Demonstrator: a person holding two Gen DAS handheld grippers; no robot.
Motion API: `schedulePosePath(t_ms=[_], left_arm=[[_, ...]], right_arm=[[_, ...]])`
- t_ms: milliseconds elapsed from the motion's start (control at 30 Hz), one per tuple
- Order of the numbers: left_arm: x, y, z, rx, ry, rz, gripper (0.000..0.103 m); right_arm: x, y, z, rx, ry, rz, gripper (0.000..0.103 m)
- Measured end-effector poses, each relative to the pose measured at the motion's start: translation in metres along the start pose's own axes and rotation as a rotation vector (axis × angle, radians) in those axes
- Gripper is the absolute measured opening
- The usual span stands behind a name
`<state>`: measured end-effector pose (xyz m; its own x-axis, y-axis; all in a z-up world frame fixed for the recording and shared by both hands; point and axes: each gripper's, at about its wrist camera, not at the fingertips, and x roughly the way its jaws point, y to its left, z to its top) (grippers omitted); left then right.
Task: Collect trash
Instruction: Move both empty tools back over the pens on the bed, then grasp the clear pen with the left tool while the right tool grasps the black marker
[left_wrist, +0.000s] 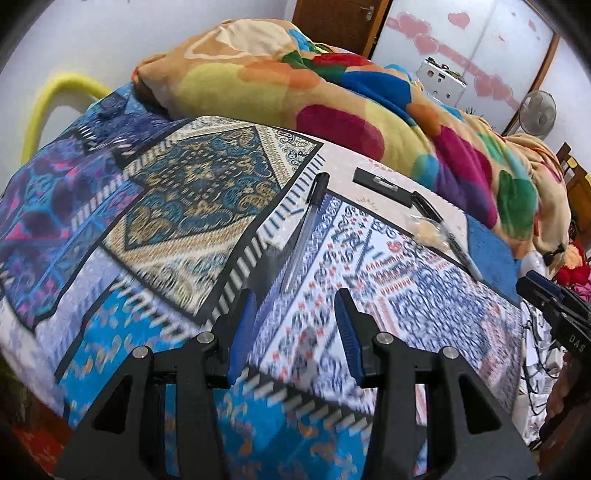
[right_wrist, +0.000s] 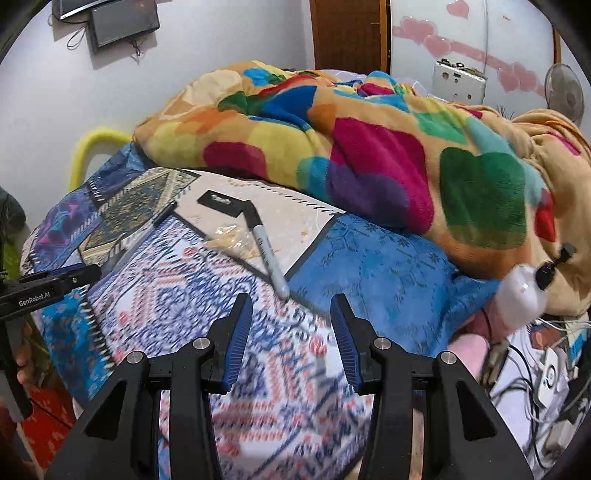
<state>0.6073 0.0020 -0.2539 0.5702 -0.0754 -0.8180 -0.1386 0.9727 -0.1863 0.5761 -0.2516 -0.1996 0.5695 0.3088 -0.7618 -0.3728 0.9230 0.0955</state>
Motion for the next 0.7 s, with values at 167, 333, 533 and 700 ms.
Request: schedulePosePath(t_ms=[167,333,533,700], left_arm=[[0.03,-0.002,0.016,0.034,-0.022,0.059,0.04],[0.048,-0.011,0.027,0.089,-0.044,0.064,0.024],[0.055,-0.02,0.03,0.131,-0.074,0.069,0.008],[0.046,-0.027,0.017,0.174,-0.065,0.058,0.007]], right_arm=[[0.033,0.009,0.008,-0.072,0.027,0.024,0.04],[0.05,0.021,0.011,-0.159,0.018,0.006,0.031],[0.055,0.014,0.013,-0.125,0.006,-0.002,0.012],[0.044,0.004,0.003,-0.096,0.022,0.01,0.011]])
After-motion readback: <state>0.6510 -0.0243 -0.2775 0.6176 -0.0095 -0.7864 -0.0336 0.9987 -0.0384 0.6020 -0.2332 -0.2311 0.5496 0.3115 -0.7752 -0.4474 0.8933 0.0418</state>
